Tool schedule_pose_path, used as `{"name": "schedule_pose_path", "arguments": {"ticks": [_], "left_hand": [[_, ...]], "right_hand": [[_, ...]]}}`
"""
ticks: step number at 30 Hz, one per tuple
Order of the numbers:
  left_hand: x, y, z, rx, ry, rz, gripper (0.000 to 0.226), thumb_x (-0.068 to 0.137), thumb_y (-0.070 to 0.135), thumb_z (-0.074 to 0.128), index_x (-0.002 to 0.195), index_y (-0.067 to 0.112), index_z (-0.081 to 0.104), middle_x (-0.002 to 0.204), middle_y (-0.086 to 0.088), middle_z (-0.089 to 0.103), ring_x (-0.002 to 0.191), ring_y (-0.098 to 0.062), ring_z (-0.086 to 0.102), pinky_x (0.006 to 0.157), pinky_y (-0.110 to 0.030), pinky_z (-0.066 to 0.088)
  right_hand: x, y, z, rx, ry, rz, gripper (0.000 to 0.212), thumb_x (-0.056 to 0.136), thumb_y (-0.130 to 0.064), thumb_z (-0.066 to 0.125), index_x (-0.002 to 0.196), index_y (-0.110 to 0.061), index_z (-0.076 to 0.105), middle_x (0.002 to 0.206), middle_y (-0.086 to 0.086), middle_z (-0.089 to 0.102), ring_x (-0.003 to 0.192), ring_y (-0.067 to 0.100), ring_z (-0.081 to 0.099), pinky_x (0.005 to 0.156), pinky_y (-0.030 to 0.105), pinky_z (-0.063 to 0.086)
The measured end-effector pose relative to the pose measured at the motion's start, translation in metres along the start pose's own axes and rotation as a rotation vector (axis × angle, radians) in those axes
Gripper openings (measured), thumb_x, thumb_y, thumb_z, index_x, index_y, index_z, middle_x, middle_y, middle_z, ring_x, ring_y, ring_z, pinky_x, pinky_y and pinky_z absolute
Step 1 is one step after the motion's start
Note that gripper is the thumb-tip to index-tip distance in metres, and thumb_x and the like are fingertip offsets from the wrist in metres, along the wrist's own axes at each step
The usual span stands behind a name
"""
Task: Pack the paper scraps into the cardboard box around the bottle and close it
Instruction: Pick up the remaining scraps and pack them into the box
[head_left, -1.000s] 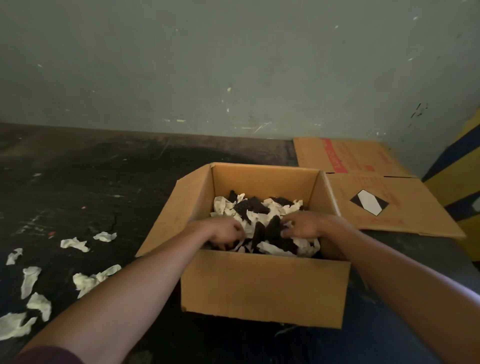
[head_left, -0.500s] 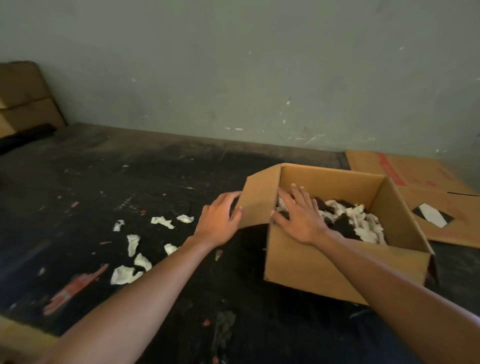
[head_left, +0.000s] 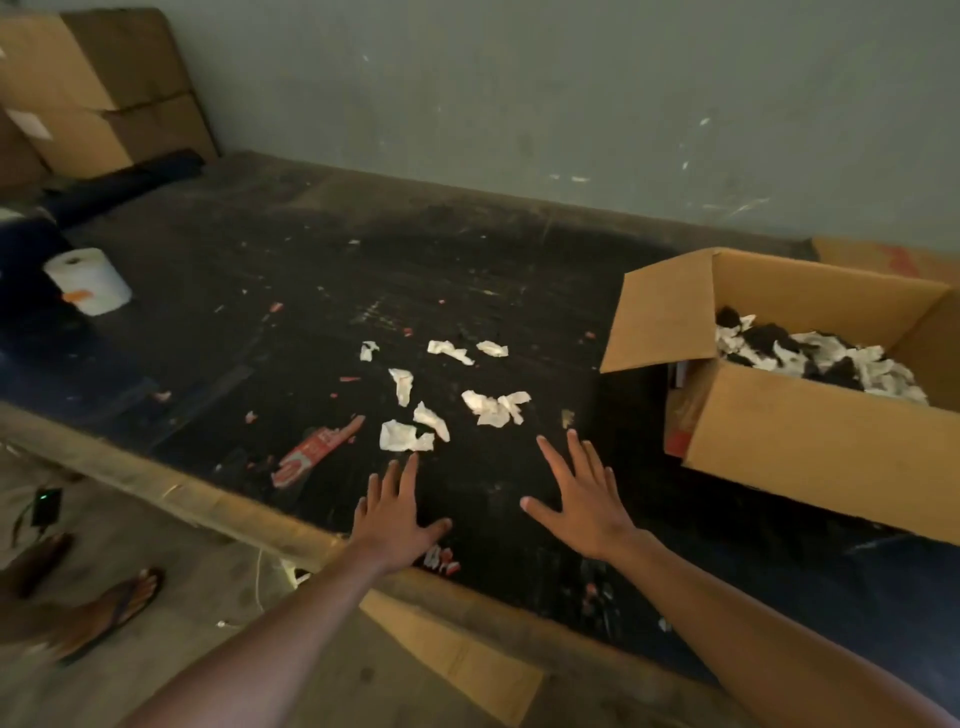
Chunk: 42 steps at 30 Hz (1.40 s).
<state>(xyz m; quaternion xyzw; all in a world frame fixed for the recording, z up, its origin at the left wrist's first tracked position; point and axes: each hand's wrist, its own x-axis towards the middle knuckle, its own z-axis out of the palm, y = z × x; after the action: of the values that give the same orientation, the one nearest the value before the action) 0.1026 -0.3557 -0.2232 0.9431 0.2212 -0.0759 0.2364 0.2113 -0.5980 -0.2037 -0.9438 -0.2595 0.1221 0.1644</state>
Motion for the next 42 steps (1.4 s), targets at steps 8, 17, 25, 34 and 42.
{"name": "schedule_pose_path", "arguments": {"ticks": [8,17,25,34,42], "left_hand": [[-0.052,-0.082,-0.049,0.137,0.212,-0.042,0.126,0.07,0.089,0.044,0.153,0.022,-0.023,0.163,-0.015,-0.019,0.149,-0.036,-0.018,0.121,-0.052,-0.004],[-0.153,-0.165,-0.055,0.166,0.37,-0.069,0.129,0.058,0.101,0.027,0.146,0.031,-0.035,0.155,-0.012,-0.04,0.144,-0.041,-0.03,0.117,-0.064,-0.005],[-0.207,-0.243,-0.072,0.269,0.41,0.036,0.119,0.065,0.093,0.038,0.149,0.039,-0.027,0.155,-0.012,-0.041,0.141,-0.045,-0.033,0.114,-0.068,-0.004],[-0.206,-0.335,-0.079,0.362,0.298,0.118,0.099,0.073,0.09,0.031,0.149,0.05,-0.018,0.158,-0.011,-0.035,0.142,-0.049,-0.028,0.113,-0.069,-0.009],[-0.119,-0.389,-0.113,0.296,0.198,0.354,0.043,0.088,0.035,0.063,0.129,0.03,0.053,0.142,-0.007,0.04,0.134,-0.033,0.029,0.108,-0.053,0.034]], "right_hand": [[-0.002,-0.096,0.028,0.007,0.036,-0.031,0.097,0.084,-0.073,0.047,0.149,-0.047,-0.02,0.16,0.004,-0.029,0.148,0.03,-0.021,0.118,0.058,-0.005],[-0.045,-0.216,0.095,-0.056,0.225,-0.086,0.099,0.08,-0.082,0.037,0.146,-0.045,-0.026,0.16,0.007,-0.029,0.147,0.027,-0.022,0.12,0.056,-0.002],[-0.049,-0.307,0.129,-0.228,0.204,-0.237,0.103,0.068,-0.094,0.03,0.143,-0.053,-0.028,0.157,0.002,-0.037,0.144,0.033,-0.03,0.11,0.07,-0.009],[-0.02,-0.369,0.179,-0.442,0.008,-0.519,0.078,0.078,-0.087,0.021,0.146,-0.061,-0.008,0.16,-0.001,-0.03,0.146,0.037,-0.025,0.109,0.073,-0.009],[0.043,-0.405,0.215,-0.28,0.306,-0.58,0.03,0.097,-0.043,0.048,0.112,-0.023,0.065,0.109,0.004,0.057,0.099,0.023,0.054,0.077,0.039,0.049]]}}
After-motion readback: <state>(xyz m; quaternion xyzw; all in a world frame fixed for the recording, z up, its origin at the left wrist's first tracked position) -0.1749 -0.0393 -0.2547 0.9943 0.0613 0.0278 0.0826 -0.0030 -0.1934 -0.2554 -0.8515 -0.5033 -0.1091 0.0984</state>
